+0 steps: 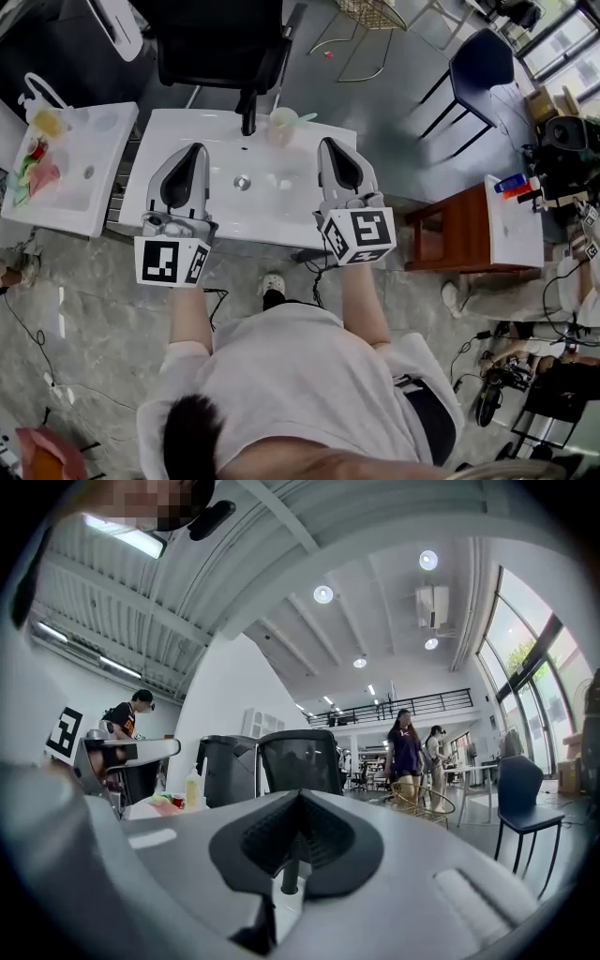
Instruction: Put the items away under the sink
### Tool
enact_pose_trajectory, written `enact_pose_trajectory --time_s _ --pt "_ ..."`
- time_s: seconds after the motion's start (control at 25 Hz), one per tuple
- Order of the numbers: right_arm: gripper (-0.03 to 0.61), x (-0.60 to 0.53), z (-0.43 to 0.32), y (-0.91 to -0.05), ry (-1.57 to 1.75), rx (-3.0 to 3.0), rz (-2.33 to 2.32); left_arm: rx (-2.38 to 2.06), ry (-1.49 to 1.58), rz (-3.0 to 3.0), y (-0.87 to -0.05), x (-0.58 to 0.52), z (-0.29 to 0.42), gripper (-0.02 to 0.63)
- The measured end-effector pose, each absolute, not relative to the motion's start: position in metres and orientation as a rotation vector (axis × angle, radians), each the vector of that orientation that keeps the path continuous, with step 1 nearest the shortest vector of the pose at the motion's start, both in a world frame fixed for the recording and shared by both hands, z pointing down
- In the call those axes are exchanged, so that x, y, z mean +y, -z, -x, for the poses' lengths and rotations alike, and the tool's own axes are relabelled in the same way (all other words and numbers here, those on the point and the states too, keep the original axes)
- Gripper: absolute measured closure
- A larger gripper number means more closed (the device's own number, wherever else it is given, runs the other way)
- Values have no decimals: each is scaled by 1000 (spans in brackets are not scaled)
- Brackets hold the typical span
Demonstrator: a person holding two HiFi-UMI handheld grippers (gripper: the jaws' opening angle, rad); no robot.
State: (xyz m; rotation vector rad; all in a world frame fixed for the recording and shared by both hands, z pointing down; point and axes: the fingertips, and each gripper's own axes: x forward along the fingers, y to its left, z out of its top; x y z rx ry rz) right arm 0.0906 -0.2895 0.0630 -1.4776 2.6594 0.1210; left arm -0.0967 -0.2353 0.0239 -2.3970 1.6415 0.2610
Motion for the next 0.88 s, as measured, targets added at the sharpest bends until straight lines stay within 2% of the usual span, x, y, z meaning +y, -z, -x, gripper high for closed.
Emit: enact_pose_trajectory --time_s 0.76,0.88 --pt "565 -397 -45 -253 443 3009 1394 1859 -131 2360 -78 -291 124 606" --pt "540 -410 -43 -273 522 3018 1387 1873 -112 2361 -85 -296 124 606"
